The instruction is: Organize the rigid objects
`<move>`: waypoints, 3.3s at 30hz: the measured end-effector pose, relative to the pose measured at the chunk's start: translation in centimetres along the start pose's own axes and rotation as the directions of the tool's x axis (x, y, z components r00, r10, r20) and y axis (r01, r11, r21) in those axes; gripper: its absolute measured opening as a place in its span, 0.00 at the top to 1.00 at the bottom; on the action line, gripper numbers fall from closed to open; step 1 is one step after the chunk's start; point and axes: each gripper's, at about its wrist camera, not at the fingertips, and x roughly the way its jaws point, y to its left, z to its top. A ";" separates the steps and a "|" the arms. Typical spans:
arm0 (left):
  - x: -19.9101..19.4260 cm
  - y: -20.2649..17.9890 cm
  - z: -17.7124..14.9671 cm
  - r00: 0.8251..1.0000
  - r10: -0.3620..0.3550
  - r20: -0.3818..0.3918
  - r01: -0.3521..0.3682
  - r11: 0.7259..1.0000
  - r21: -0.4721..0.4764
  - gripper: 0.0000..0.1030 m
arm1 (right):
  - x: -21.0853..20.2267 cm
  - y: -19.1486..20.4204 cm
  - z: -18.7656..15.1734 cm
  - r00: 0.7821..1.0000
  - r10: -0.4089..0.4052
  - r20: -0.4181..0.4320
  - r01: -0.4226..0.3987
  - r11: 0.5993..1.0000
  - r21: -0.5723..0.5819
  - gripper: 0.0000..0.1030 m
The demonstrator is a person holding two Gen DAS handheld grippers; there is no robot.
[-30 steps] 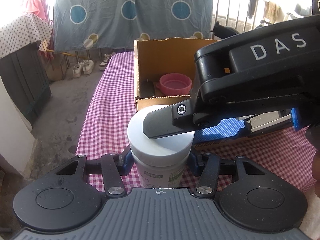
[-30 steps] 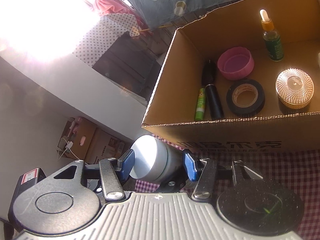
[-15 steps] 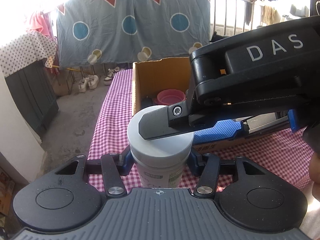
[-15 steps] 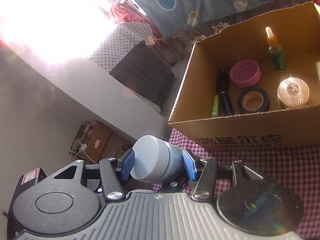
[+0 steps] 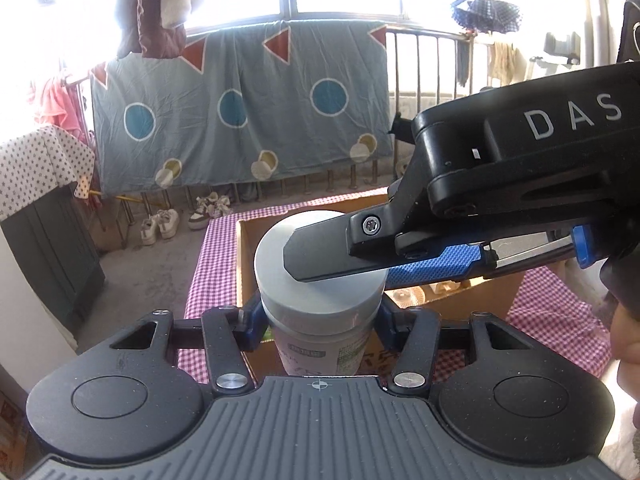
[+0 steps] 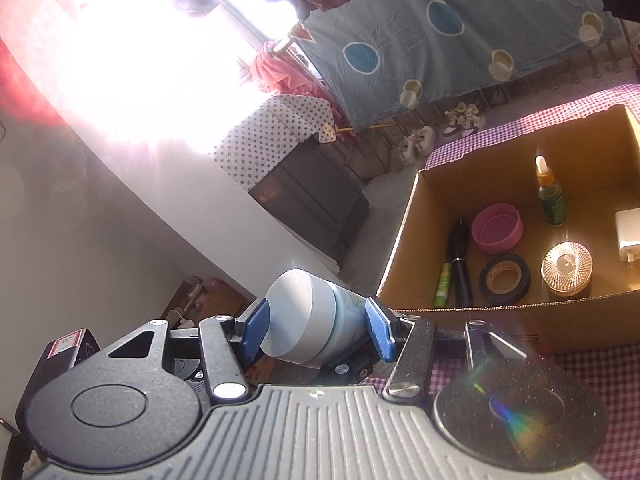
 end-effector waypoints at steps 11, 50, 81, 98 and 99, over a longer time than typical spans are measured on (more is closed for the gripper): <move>6.1 -4.4 6.4 0.979 -0.205 -0.018 0.205 0.977 0.057 0.48 | -4.8 -4.4 7.1 0.988 -0.119 0.101 0.118 0.993 0.012 0.45; 22.6 -6.4 6.4 0.892 -0.182 -0.414 0.208 0.978 0.019 0.46 | 6.3 -21.9 13.5 0.961 -0.241 -0.135 0.256 0.961 0.104 0.42; 6.0 -2.7 6.0 0.992 -0.079 -0.094 0.076 0.997 -0.033 0.00 | -7.8 -8.7 2.3 0.859 -0.379 0.345 0.395 0.918 0.028 0.00; 6.5 -1.4 1.5 0.980 0.129 -0.153 -0.143 0.986 -0.084 0.00 | -4.6 -7.3 -2.1 0.699 -0.647 0.304 0.702 0.702 -0.121 0.00; 6.5 -1.3 1.3 0.977 0.140 -0.162 -0.156 0.984 -0.087 0.00 | -4.2 -7.4 -2.0 0.697 -0.653 0.295 0.707 0.695 -0.129 0.00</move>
